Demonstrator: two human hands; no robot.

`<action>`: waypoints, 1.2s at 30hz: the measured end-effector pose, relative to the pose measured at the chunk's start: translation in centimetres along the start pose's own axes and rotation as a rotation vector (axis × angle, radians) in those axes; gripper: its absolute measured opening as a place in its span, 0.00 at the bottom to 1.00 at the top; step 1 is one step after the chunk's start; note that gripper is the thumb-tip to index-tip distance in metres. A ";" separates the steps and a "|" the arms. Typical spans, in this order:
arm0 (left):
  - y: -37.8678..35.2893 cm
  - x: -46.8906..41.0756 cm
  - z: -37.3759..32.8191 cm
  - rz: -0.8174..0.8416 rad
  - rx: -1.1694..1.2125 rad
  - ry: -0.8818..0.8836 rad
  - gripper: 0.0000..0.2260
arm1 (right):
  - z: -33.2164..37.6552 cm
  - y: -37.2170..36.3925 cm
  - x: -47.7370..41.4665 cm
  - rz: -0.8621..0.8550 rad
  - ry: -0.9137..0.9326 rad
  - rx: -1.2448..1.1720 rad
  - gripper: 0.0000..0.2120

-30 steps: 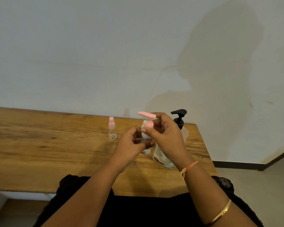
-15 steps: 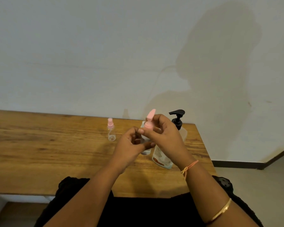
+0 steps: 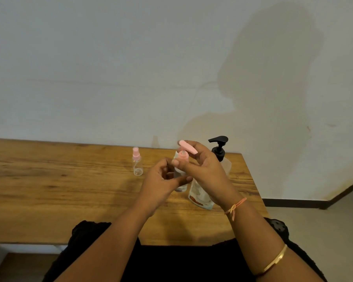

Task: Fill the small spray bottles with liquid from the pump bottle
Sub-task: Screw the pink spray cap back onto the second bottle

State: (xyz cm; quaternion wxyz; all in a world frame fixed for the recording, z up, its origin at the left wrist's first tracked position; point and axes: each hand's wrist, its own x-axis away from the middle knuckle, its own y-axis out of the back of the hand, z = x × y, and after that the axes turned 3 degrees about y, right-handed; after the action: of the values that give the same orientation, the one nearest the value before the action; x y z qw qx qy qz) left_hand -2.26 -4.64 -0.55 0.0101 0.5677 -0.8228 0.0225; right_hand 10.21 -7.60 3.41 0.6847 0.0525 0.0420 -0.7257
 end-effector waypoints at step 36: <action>0.2 -0.1 0.2 -0.048 -0.051 -0.074 0.14 | 0.4 0.4 -0.4 -0.032 0.020 0.113 0.11</action>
State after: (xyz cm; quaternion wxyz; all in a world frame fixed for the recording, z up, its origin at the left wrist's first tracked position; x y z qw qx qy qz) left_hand -2.40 -4.53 -0.72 -0.0052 0.5874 -0.8090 -0.0195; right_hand 10.58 -7.30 3.82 0.6684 0.0978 0.0086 -0.7373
